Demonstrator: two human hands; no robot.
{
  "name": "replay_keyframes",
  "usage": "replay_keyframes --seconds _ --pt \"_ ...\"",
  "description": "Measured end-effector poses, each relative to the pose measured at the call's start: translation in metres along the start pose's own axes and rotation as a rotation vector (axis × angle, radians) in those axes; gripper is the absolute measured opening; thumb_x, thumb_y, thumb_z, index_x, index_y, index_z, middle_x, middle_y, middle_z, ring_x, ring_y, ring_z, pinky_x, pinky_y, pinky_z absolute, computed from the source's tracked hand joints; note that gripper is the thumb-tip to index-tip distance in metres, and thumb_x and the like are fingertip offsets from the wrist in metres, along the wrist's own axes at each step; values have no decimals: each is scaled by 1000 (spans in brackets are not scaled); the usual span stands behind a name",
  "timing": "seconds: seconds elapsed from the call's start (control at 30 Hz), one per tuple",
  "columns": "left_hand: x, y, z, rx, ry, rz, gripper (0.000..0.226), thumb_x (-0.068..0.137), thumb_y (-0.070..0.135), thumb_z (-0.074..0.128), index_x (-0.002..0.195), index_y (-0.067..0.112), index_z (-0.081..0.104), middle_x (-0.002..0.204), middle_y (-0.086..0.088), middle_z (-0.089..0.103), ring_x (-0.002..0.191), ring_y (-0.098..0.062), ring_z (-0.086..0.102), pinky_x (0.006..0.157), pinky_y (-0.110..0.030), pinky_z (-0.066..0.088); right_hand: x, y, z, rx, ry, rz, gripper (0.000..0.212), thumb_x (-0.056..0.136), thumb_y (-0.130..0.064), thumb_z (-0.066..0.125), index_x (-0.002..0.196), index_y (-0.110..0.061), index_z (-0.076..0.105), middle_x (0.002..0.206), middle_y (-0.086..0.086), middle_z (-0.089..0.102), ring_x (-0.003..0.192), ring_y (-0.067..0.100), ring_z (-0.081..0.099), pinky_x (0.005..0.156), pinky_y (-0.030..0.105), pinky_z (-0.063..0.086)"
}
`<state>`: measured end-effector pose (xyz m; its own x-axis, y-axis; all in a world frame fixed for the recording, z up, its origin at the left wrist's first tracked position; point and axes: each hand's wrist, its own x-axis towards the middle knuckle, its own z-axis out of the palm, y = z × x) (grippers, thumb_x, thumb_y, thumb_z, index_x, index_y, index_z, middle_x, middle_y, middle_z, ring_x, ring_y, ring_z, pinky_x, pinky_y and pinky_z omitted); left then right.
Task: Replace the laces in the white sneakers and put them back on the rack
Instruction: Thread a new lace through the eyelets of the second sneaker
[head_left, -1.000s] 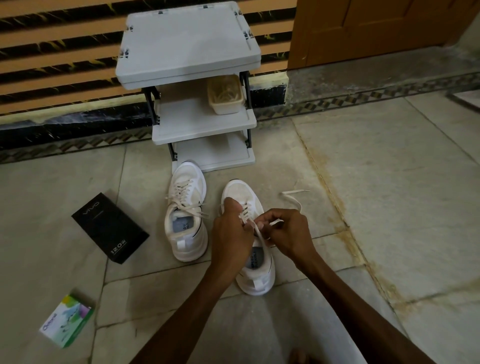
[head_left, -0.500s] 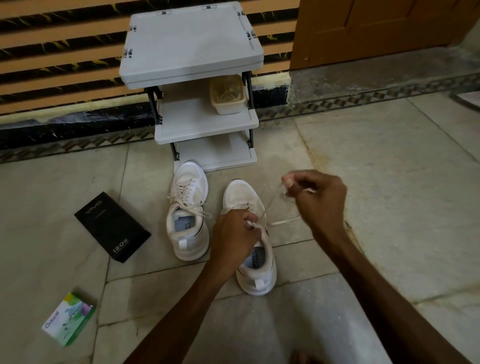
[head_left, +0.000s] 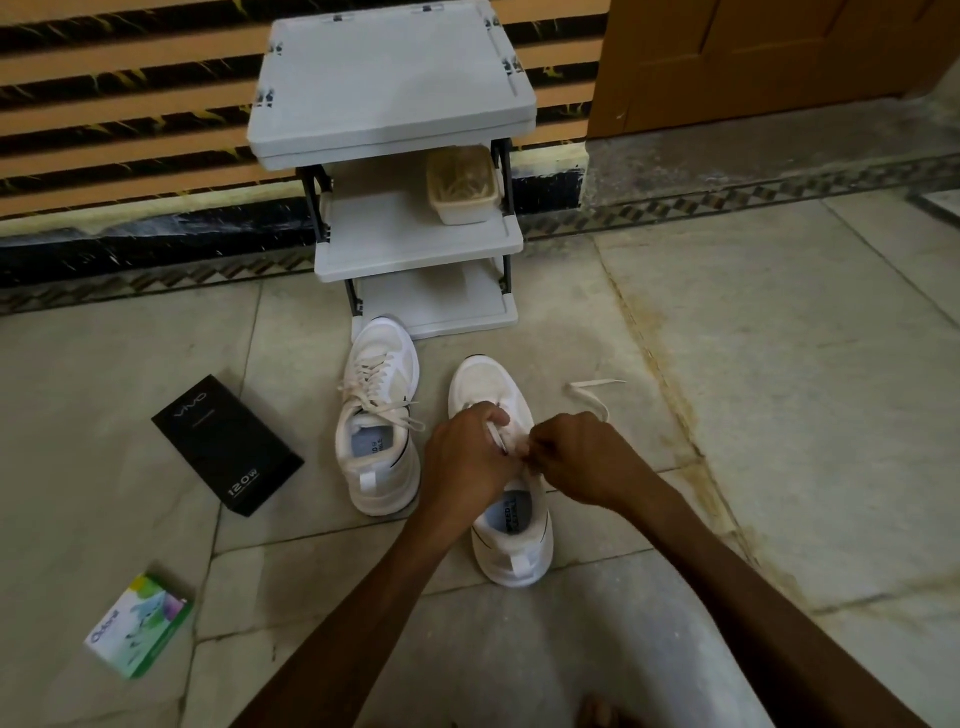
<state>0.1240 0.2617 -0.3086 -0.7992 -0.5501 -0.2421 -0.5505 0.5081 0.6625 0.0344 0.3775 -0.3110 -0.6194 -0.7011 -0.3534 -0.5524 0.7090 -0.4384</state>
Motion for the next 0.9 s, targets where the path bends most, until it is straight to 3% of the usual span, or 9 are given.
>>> replay_keyframes --seconds 0.07,0.17,0.23,0.37,0.5,0.63,0.73,0.83,0.9 --pt "0 0 -2 -19 -11 -1 39 73 25 81 107 25 62 97 1 69 91 -19 64 72 -25 46 -4 -3 -15 113 -38 -15 32 97 -31 54 79 -9 69 80 7 70 69 13 61 67 30 49" --pt "0 0 -4 -17 -27 20 51 69 23 85 111 24 55 98 3 67 84 -15 62 65 -21 40 -22 -16 -51 602 -30 -21 29 98 -28 51 77 -15 67 77 -6 66 75 7 57 72 26 43" --pt "1 0 -5 -23 -31 19 60 68 24 85 117 25 49 100 0 67 90 -18 62 68 -21 40 -34 -23 -73 851 67 -64 27 98 -25 48 83 -13 68 79 2 61 75 14 52 73 28 42" --pt "2 3 -3 -26 -54 5 69 70 24 84 124 27 42 111 -2 65 101 -23 62 75 -26 44 -45 -37 -94 1076 122 -214 40 99 -15 41 61 -21 52 67 0 43 66 14 38 67 27 36" --pt "4 0 0 19 -90 7 57 71 29 83 117 24 50 110 1 65 95 -17 61 70 -22 40 -46 -45 -93 1383 40 -225 41 103 -14 35 65 -16 49 67 -3 45 69 11 45 85 32 45" --pt "3 0 -3 50 -64 29 54 71 32 83 115 23 52 103 6 64 88 -13 61 69 -21 42 -46 -44 -97 1567 -4 -121 33 102 -20 40 72 -15 50 62 -6 48 61 8 48 80 31 53" --pt "-4 -2 -7 75 5 12 45 72 40 81 108 29 58 101 6 69 84 -15 66 74 -32 55 -41 -34 -99 1350 62 70 33 101 -28 46 71 -17 55 60 -4 47 59 9 48 77 34 52" --pt "-11 -6 -12 276 114 53 35 77 45 76 105 32 61 105 8 64 95 -16 62 75 -28 47 -37 -21 -93 907 128 198 35 95 -36 55 70 -13 62 72 7 57 74 20 54 74 33 47" --pt "-11 -10 -11 328 142 89 35 81 40 73 111 29 59 110 5 58 100 -17 59 73 -27 40 -31 -13 -84 687 146 230 32 91 -34 61 76 -6 68 75 10 65 74 20 57 66 28 45"
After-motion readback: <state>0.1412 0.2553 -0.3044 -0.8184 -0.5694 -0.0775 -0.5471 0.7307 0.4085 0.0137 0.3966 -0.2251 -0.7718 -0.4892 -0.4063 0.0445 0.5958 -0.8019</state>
